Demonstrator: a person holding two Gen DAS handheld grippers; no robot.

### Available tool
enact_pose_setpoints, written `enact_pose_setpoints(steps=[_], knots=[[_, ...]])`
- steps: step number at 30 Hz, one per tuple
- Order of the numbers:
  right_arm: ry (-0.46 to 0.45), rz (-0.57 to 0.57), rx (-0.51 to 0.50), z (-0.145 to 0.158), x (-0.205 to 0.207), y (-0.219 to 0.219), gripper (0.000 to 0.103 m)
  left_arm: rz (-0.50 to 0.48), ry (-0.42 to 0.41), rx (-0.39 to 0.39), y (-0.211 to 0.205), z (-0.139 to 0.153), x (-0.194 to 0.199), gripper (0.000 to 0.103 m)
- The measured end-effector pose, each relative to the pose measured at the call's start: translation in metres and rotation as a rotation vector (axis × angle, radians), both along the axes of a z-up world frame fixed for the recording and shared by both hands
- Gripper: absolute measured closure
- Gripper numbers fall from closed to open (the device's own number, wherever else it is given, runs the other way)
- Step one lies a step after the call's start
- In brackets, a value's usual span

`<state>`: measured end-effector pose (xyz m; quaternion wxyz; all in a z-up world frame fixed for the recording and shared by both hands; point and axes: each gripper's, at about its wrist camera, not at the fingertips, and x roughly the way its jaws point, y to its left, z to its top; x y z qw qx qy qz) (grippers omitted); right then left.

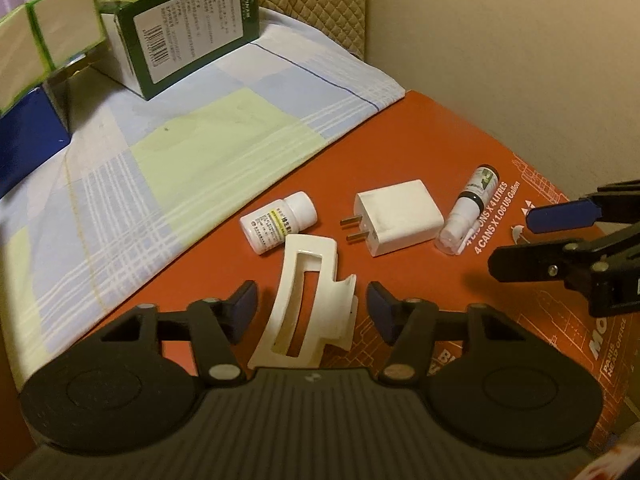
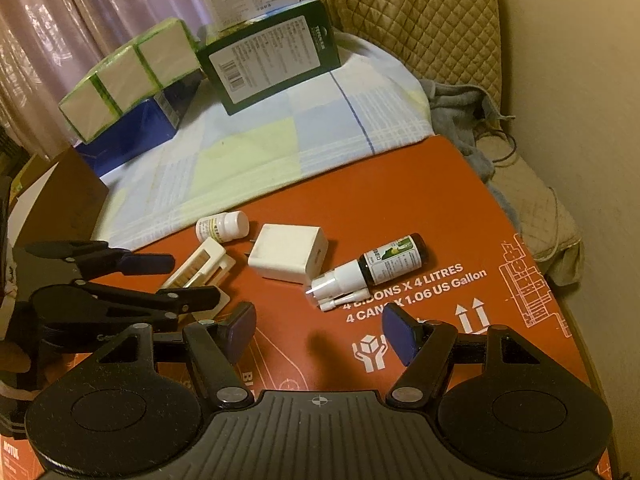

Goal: Organize rigid objects
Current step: 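Grasp the white clip holder with the left tool while the right tool grasps the white pill bottle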

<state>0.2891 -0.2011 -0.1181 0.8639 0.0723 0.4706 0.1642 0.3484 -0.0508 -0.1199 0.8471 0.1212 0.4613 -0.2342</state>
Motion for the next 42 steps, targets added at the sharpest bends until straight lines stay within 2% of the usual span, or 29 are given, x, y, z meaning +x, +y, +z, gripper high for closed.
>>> enact_pose_setpoints(steps=[1, 2, 8, 13, 22, 28, 38, 42], knots=[[0.002, 0.002, -0.001, 0.000, 0.001, 0.001, 0.036, -0.006, 0.001, 0.001, 0.000, -0.001, 0.000, 0.063], [0.003, 0.003, -0.001, -0.001, 0.003, 0.001, 0.036, -0.010, 0.002, 0.002, 0.000, -0.001, -0.001, 0.065], [0.007, 0.030, 0.008, -0.003, 0.008, 0.009, 0.036, 0.015, -0.019, -0.002, 0.011, 0.001, -0.010, 0.067], [-0.017, 0.082, 0.019, -0.002, 0.013, 0.022, 0.036, 0.106, -0.032, -0.019, 0.035, 0.009, -0.015, 0.067], [-0.087, 0.191, 0.016, 0.000, 0.035, 0.065, 0.036, 0.309, -0.062, 0.016, 0.079, 0.021, -0.001, 0.067], [-0.120, 0.235, -0.032, -0.009, 0.058, 0.101, 0.036, 0.388, -0.047, 0.024, 0.094, 0.020, 0.009, 0.067], [-0.103, 0.250, -0.156, -0.040, 0.081, 0.133, 0.037, 0.415, -0.026, 0.016, 0.099, 0.016, 0.015, 0.067], [-0.097, 0.268, -0.181, -0.046, 0.083, 0.139, 0.052, 0.418, -0.021, 0.014, 0.100, 0.013, 0.018, 0.067]])
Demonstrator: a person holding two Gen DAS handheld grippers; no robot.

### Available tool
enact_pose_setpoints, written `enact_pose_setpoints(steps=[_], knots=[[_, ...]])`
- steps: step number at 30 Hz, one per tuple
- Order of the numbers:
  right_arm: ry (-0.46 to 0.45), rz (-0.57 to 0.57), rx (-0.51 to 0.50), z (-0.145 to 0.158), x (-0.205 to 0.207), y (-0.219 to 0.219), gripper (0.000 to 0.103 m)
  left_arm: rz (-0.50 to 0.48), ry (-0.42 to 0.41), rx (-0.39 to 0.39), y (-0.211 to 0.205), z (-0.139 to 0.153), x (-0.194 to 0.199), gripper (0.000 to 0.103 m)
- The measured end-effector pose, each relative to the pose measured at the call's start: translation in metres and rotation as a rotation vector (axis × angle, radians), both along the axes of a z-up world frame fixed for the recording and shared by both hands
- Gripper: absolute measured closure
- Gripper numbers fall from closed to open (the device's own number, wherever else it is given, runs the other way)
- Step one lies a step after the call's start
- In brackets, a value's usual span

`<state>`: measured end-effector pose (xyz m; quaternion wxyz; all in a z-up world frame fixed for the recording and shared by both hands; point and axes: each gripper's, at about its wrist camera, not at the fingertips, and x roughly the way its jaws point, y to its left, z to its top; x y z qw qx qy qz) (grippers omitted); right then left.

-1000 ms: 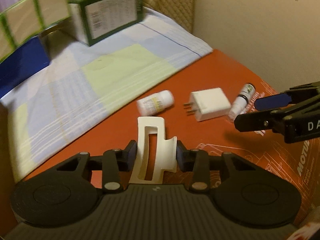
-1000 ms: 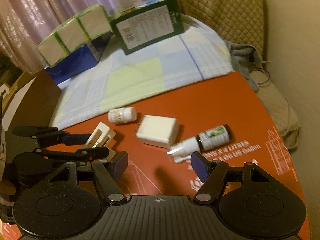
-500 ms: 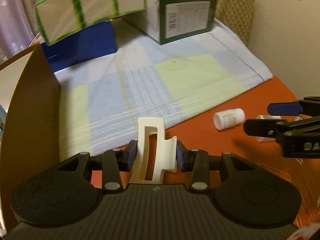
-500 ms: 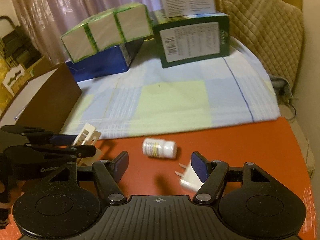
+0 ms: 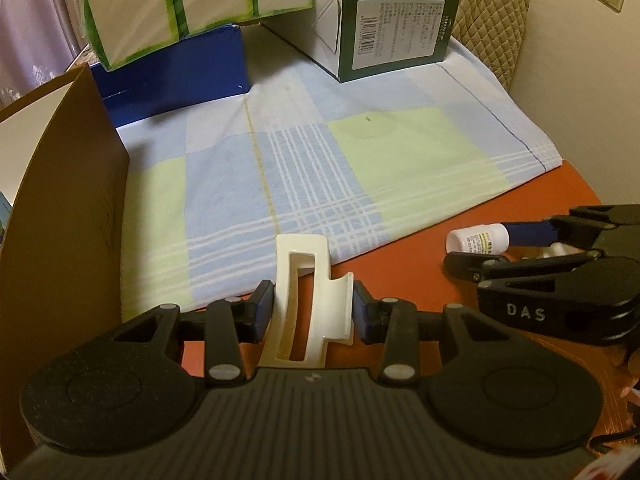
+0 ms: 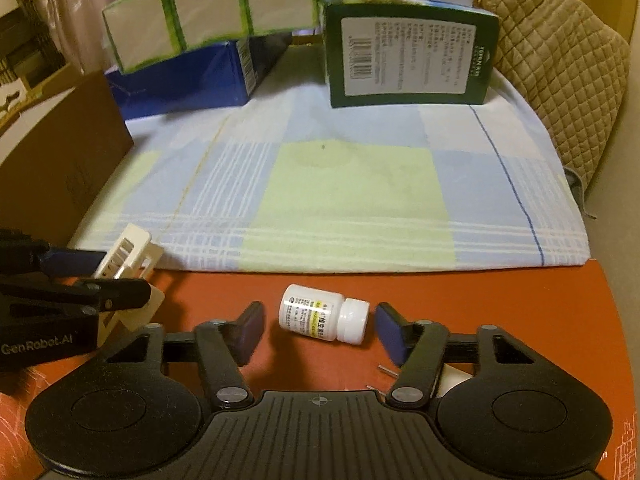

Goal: Organize rigid objects
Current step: 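Grasp the white clip holder with the left tool while the right tool grasps the white pill bottle, then carry the clip holder with the left tool while the right tool carries the pill bottle toward the shoebox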

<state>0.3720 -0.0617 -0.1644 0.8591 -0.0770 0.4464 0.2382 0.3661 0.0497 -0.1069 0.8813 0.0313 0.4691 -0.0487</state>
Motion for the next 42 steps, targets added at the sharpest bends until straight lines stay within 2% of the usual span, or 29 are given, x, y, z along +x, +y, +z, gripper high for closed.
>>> enact_pose_setpoints(steps=[4, 20, 32, 42], knots=[[0.001, 0.007, -0.016, -0.004, 0.001, 0.002, 0.059, -0.003, 0.002, -0.001, 0.001, -0.001, 0.000, 0.067], [-0.014, 0.093, 0.007, 0.009, -0.021, 0.004, 0.059, -0.006, 0.004, -0.006, 0.000, 0.002, -0.011, 0.067], [0.007, 0.129, 0.059, 0.029, -0.067, -0.025, 0.059, 0.020, -0.002, -0.045, 0.004, 0.019, -0.056, 0.067], [-0.006, 0.099, 0.106, 0.056, -0.104, -0.059, 0.059, 0.000, -0.056, -0.076, -0.003, 0.051, -0.100, 0.067]])
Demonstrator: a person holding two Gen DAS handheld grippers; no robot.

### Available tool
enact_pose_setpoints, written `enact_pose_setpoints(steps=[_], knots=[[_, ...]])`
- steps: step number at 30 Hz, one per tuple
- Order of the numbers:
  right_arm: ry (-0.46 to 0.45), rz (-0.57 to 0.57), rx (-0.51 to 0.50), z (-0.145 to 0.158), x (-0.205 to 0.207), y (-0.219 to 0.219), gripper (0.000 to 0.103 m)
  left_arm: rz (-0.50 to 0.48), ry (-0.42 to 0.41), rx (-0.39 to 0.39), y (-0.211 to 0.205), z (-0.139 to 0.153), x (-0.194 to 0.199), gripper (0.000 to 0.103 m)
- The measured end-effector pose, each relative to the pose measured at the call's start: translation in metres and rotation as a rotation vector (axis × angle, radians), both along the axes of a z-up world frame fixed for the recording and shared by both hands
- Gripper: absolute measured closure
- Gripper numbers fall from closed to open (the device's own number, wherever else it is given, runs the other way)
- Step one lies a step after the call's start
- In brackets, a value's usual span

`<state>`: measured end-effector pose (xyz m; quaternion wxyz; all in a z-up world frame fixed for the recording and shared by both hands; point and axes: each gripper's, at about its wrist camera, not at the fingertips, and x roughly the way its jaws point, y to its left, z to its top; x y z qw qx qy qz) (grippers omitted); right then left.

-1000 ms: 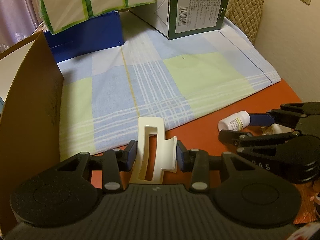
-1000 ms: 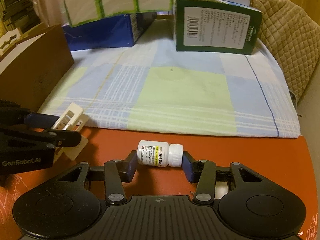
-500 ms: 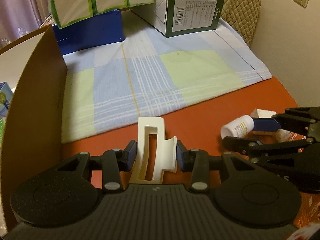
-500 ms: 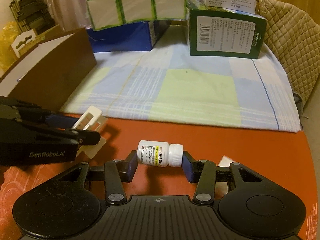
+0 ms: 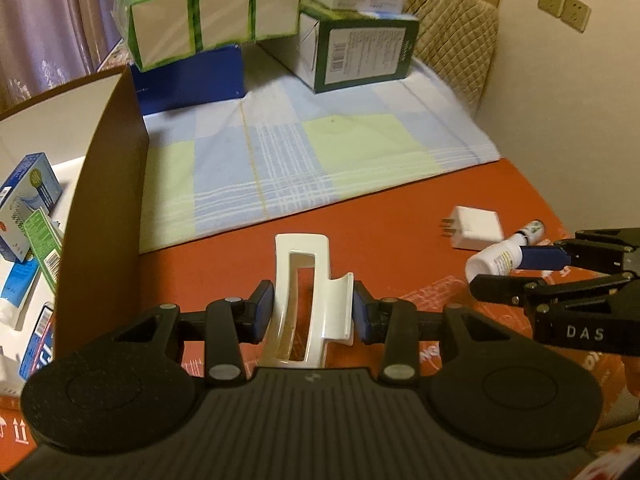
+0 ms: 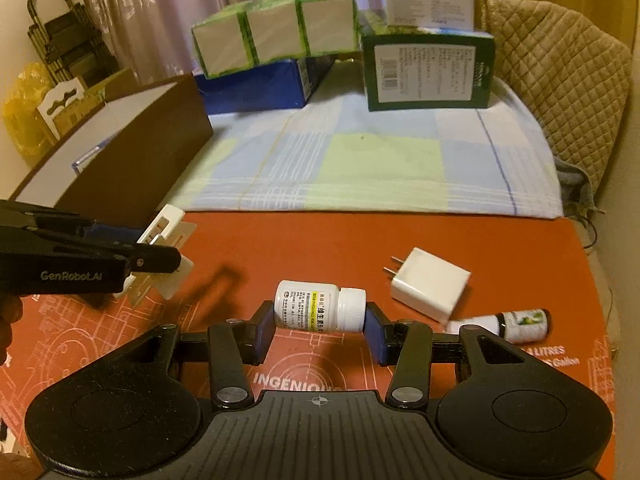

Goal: Organize rigid objects
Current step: 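Carry the clip holder with the left tool while the right tool carries the pill bottle toward the shoebox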

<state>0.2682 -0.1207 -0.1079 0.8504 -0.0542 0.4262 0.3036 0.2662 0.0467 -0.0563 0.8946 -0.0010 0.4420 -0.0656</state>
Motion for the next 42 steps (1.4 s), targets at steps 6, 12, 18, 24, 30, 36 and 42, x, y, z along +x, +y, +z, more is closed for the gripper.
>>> enact_pose_setpoints(steps=[6, 12, 18, 24, 30, 36, 42], knots=[[-0.026, -0.004, 0.039, 0.022, -0.018, -0.009, 0.059, 0.000, -0.053, -0.017, -0.002, 0.024, -0.024, 0.067], [-0.053, 0.041, 0.073, 0.041, -0.037, 0.000, 0.059, 0.028, -0.110, -0.026, 0.007, 0.052, -0.049, 0.067], [-0.067, 0.120, 0.113, 0.058, -0.055, 0.024, 0.059, 0.078, -0.152, -0.030, 0.029, 0.071, -0.073, 0.067], [-0.083, 0.194, 0.143, 0.070, -0.069, 0.055, 0.059, 0.150, -0.196, -0.025, 0.062, 0.087, -0.095, 0.067], [-0.101, 0.265, 0.162, 0.077, -0.083, 0.089, 0.059, 0.219, -0.215, -0.012, 0.098, 0.097, -0.113, 0.067], [-0.104, 0.319, 0.175, 0.079, -0.093, 0.123, 0.059, 0.266, -0.221, -0.001, 0.134, 0.101, -0.125, 0.067], [-0.105, 0.361, 0.180, 0.079, -0.101, 0.159, 0.059, 0.298, -0.229, 0.012, 0.167, 0.105, -0.131, 0.067]])
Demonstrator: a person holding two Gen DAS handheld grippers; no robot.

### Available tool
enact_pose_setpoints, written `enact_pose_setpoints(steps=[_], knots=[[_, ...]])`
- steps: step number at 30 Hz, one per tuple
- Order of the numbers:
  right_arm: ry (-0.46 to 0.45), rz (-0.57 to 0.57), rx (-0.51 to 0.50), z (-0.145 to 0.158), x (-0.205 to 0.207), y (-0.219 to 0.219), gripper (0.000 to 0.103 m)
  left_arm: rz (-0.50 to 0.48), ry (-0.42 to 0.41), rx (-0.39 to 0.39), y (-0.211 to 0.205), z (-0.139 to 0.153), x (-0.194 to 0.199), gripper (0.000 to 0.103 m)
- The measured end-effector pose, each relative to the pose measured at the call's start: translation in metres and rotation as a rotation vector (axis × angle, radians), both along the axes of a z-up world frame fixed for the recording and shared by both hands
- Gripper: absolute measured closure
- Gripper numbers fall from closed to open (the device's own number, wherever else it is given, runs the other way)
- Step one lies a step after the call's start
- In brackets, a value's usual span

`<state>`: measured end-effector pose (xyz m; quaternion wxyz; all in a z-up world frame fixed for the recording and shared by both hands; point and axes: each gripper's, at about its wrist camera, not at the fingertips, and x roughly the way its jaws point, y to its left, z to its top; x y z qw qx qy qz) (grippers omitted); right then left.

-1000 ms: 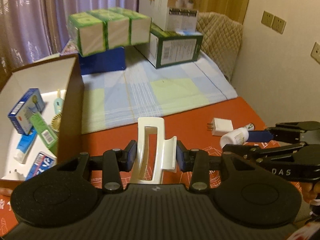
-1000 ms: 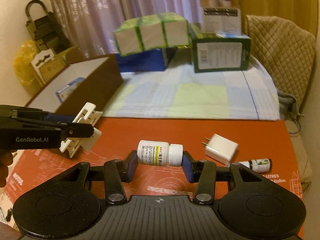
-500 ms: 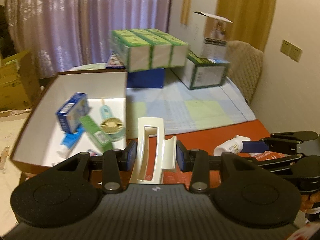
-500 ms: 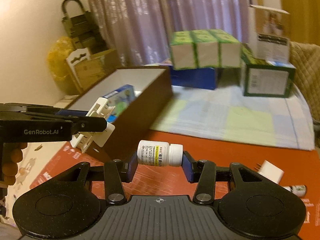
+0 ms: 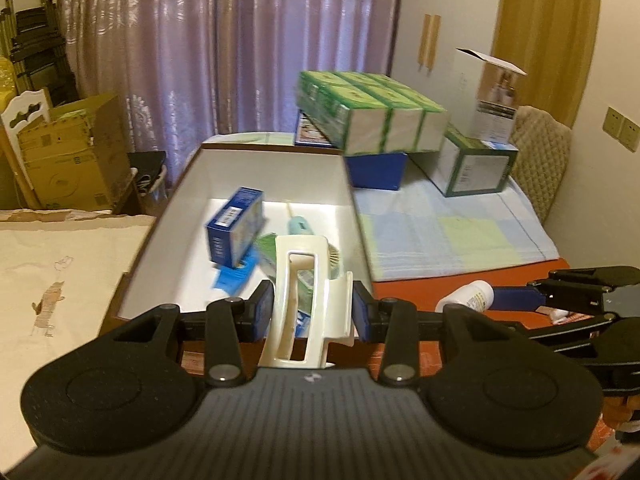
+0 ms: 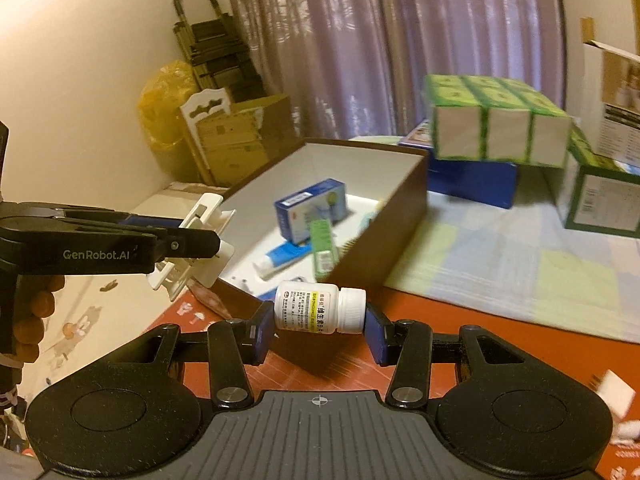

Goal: Organize rigid objects
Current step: 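Carry the clip holder with the left tool while the right tool carries the pill bottle toward the shoebox, then open both tools over the shoebox to drop the clip holder and pill bottle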

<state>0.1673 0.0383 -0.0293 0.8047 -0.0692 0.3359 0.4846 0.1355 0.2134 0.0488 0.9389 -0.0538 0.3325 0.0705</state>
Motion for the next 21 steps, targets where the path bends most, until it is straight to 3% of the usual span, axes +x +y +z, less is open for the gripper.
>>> enact_pose_setpoints(steps=[14, 21], knots=[[-0.032, 0.041, 0.006, -0.002, 0.002, 0.083, 0.059, 0.018, -0.017, 0.029, 0.066, 0.002, 0.020, 0.067], [-0.034, 0.030, -0.014, -0.008, 0.014, 0.110, 0.059, 0.012, 0.017, 0.036, 0.090, -0.010, 0.042, 0.067]])
